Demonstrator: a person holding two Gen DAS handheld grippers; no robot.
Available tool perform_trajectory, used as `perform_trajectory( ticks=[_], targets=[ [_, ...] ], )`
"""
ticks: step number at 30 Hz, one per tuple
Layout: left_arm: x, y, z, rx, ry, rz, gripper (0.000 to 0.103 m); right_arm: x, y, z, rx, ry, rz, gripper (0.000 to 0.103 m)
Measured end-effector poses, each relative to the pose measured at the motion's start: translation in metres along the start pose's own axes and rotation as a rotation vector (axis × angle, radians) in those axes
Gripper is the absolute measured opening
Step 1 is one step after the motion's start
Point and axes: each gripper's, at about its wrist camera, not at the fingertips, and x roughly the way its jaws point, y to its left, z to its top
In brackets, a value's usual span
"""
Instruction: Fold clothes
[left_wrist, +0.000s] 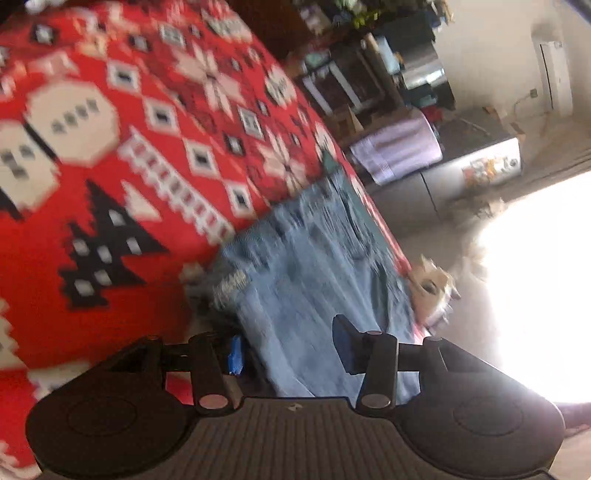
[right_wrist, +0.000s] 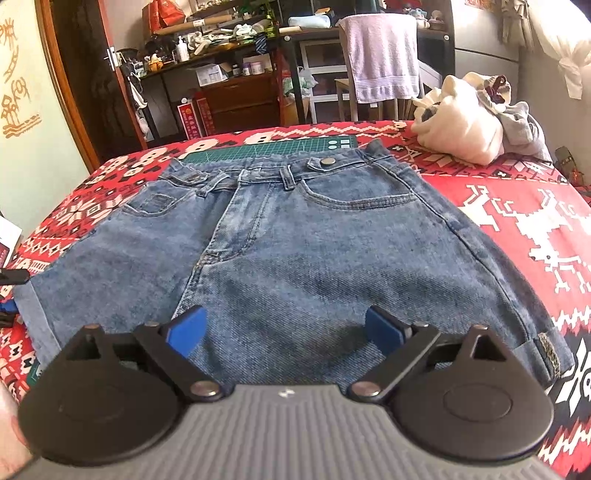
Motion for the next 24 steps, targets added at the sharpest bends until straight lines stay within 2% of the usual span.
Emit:
perform_trajectory(
  ticks=[1, 2, 3, 5, 6, 10, 12, 19, 21, 24],
  targets=[
    [0.0, 0.001, 0.001, -0.005, -0.017, 0.01, 0.041, 0.0, 0.0, 0.0, 0.002, -0.001, 0.0, 0.095],
    [0.001, 0.0, 0.0, -0.006, -0.033, 0.029, 0.031, -0.001, -0.001, 0.0, 0.004, -0.001, 0.0, 0.095],
    [0.002, 0.0, 0.0, -0.007, -0.048, 0.051, 0.026, -0.001, -0.001, -0.001, 0.004, -0.002, 0.0, 0.095],
    [0.003, -0.002, -0.002, -0.001, -0.07, 0.084, 0.011, -0.001, -0.001, -0.001, 0.005, -0.003, 0.0, 0.095],
    [0.003, -0.003, -0.004, -0.002, -0.084, 0.094, 0.009, -0.001, -0.001, -0.001, 0.005, -0.003, 0.0, 0.095],
    [-0.001, -0.009, -0.008, 0.029, -0.136, 0.174, 0.007, -0.001, -0.002, -0.001, 0.006, -0.003, 0.004, 0.095],
    [-0.001, -0.012, -0.007, 0.044, -0.149, 0.191, 0.007, -0.001, -0.002, -0.001, 0.009, -0.003, 0.004, 0.095],
    [-0.022, -0.014, 0.008, 0.029, -0.233, 0.15, 0.007, -0.003, -0.001, 0.004, 0.006, -0.005, 0.008, 0.095],
    [-0.028, -0.017, 0.018, 0.056, -0.267, 0.168, 0.006, -0.005, -0.001, 0.006, 0.001, -0.01, 0.008, 0.095],
    [-0.039, -0.011, 0.038, 0.039, -0.311, 0.187, 0.006, -0.008, -0.001, 0.01, 0.001, -0.021, 0.007, 0.095]
  ],
)
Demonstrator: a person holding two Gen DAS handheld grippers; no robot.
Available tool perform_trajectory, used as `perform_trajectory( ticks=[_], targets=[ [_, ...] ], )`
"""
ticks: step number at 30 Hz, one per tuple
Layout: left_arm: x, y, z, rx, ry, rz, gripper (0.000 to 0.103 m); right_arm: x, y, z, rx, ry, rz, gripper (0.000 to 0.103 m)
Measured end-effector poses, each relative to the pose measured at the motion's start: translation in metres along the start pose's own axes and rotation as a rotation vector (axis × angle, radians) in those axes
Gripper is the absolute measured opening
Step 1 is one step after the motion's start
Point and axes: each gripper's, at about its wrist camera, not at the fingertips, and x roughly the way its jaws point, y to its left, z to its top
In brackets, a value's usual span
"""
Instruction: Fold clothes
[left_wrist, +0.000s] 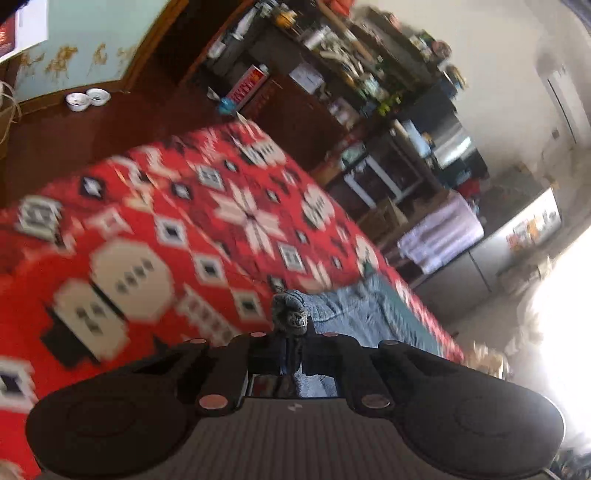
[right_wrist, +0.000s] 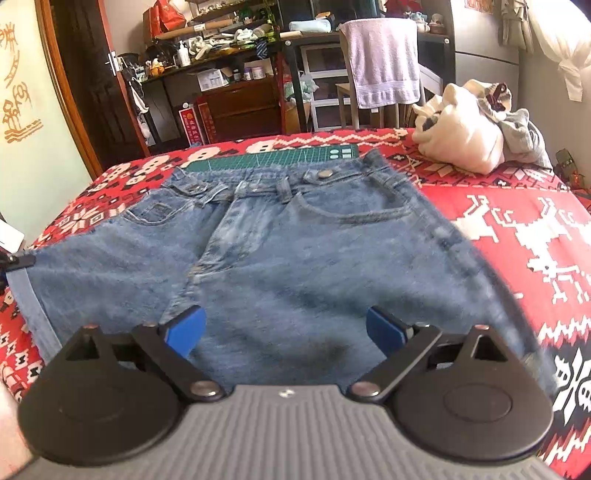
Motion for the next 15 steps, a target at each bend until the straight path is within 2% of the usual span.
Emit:
perform_trajectory(
  ticks=[5, 9, 15],
  targets=[
    [-0.003, 0.014, 0.033, 0.021, -0.052, 0.063, 0.006, -0.004, 0.002, 0.007, -0.006, -0.013, 0.002, 0.095],
    [-0.01, 0.014, 0.042, 0.057, -0.054, 0.052, 0.006, -0.002, 0.004, 0.009, -0.011, -0.011, 0.003, 0.095],
    [-0.025, -0.03, 0.031, 0.27, -0.08, 0.013, 0.006, 0.001, 0.006, 0.009, -0.002, -0.003, 0.004, 0.095]
  ],
)
